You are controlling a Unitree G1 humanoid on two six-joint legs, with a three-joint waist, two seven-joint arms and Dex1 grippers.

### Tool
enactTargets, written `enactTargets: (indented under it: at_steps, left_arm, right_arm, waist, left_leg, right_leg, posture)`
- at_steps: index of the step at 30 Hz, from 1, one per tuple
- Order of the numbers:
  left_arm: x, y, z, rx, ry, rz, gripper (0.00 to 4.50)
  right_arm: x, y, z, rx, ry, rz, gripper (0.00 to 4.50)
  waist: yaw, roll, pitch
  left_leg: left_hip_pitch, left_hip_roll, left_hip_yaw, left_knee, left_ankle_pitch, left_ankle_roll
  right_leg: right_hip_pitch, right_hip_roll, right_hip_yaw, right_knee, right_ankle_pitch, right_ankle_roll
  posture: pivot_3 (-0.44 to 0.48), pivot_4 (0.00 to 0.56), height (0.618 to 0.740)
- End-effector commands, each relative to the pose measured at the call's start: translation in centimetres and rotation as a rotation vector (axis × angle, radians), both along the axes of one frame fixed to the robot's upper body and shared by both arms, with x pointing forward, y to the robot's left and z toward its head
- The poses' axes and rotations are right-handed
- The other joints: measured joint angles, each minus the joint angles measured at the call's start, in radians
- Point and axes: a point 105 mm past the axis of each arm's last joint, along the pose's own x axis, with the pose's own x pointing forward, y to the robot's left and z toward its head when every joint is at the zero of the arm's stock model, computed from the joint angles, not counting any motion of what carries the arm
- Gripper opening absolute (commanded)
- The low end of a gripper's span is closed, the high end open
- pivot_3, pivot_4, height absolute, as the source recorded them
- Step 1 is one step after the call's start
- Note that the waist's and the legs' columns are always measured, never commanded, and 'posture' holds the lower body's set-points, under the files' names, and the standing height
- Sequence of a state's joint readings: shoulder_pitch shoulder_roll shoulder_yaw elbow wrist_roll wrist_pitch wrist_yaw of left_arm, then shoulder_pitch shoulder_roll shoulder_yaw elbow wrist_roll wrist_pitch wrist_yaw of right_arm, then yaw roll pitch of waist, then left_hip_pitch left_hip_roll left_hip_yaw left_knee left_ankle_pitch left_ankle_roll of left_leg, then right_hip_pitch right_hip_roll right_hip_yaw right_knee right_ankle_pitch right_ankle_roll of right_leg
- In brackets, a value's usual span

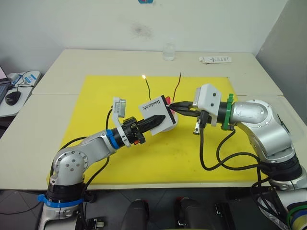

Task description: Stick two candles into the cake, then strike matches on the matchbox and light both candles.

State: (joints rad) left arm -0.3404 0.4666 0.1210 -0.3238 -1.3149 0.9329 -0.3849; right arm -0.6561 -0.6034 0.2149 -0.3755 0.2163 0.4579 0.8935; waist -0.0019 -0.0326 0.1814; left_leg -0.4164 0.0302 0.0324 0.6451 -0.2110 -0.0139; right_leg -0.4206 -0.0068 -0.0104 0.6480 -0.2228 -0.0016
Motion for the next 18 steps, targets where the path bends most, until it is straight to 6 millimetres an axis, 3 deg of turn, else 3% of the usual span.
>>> enactTargets:
  at_steps: [1, 5, 8, 10, 11, 12, 14, 18]
  left_arm:
    - [-0.6, -0.4, 1.2, -0.025, -0.051, -0.028, 0.00]
    - [-0.6, -0.4, 1.3, -0.027, -0.053, -0.031, 0.00]
    - [-0.2, -0.4, 1.7, -0.034, -0.065, -0.028, 0.00]
    - [0.2, -0.3, 2.1, -0.036, -0.076, -0.025, 0.00]
    - [0.3, -0.4, 2.1, -0.036, -0.078, -0.027, 0.00]
    - [0.3, -0.4, 2.2, -0.036, -0.078, -0.032, 0.00]
    - [0.1, -0.4, 2.1, -0.040, -0.074, -0.040, 0.00]
    - [-0.3, -0.5, 1.7, -0.048, -0.060, -0.046, 0.00]
  right_arm:
    - [-0.3, 0.2, 0.6, -0.018, -0.040, 0.017, 0.03]
    - [-0.5, 0.6, 0.0, -0.059, -0.039, 0.043, 0.03]
    - [-0.9, 0.5, -2.7, -0.212, -0.010, 0.091, 0.03]
    - [-3.6, -1.8, -5.6, -0.412, 0.158, 0.212, 0.03]
    - [-5.5, -4.6, -6.5, -0.559, 0.268, 0.276, 0.03]
    - [-6.6, -6.9, -6.4, -0.654, 0.334, 0.297, 0.03]
    - [-6.9, -8.6, -4.4, -0.647, 0.395, 0.252, 0.03]
    - [-4.2, -7.6, 1.6, -0.402, 0.347, 0.122, 0.03]
  waist:
    - [0.000, 0.000, 0.000]
    - [0.000, 0.000, 0.000]
    - [0.000, 0.000, 0.000]
    - [0.004, 0.000, 0.000]
    - [0.013, -0.001, 0.000]
    - [0.027, -0.001, 0.001]
    - [0.025, 0.000, 0.001]
    - [-0.017, 0.000, 0.002]
  left_leg:
    - [0.000, 0.000, 0.000, 0.000, 0.000, 0.000]
    - [0.000, 0.000, 0.000, 0.000, 0.000, 0.000]
    - [0.000, 0.000, 0.000, 0.000, 0.000, 0.000]
    - [0.000, 0.000, 0.000, 0.000, 0.000, 0.000]
    - [-0.001, -0.001, -0.001, 0.000, 0.000, 0.000]
    - [-0.001, -0.001, -0.002, 0.000, 0.000, 0.000]
    - [-0.003, -0.004, -0.001, 0.000, 0.000, 0.000]
    - [0.003, -0.002, 0.006, 0.000, -0.001, 0.002]
  right_leg:
    - [0.000, 0.000, 0.000, 0.000, 0.000, 0.000]
    - [0.000, 0.000, 0.000, 0.000, 0.000, 0.000]
    - [0.000, 0.000, 0.000, 0.000, 0.000, 0.000]
    - [0.000, 0.000, 0.000, 0.000, 0.000, 0.000]
    - [0.000, 0.000, -0.001, -0.001, 0.000, 0.000]
    - [0.001, -0.001, -0.003, -0.002, -0.001, 0.000]
    - [0.000, -0.004, -0.004, -0.003, -0.002, 0.000]
    - [0.000, -0.009, 0.000, -0.002, 0.000, -0.001]
  posture:
    - [0.000, 0.150, 0.740]
    - [0.000, 0.150, 0.740]
    - [0.000, 0.150, 0.740]
    - [0.000, 0.150, 0.740]
    - [0.000, 0.150, 0.740]
    - [0.000, 0.150, 0.740]
    - [0.000, 0.150, 0.740]
    - [0.000, 0.150, 0.740]
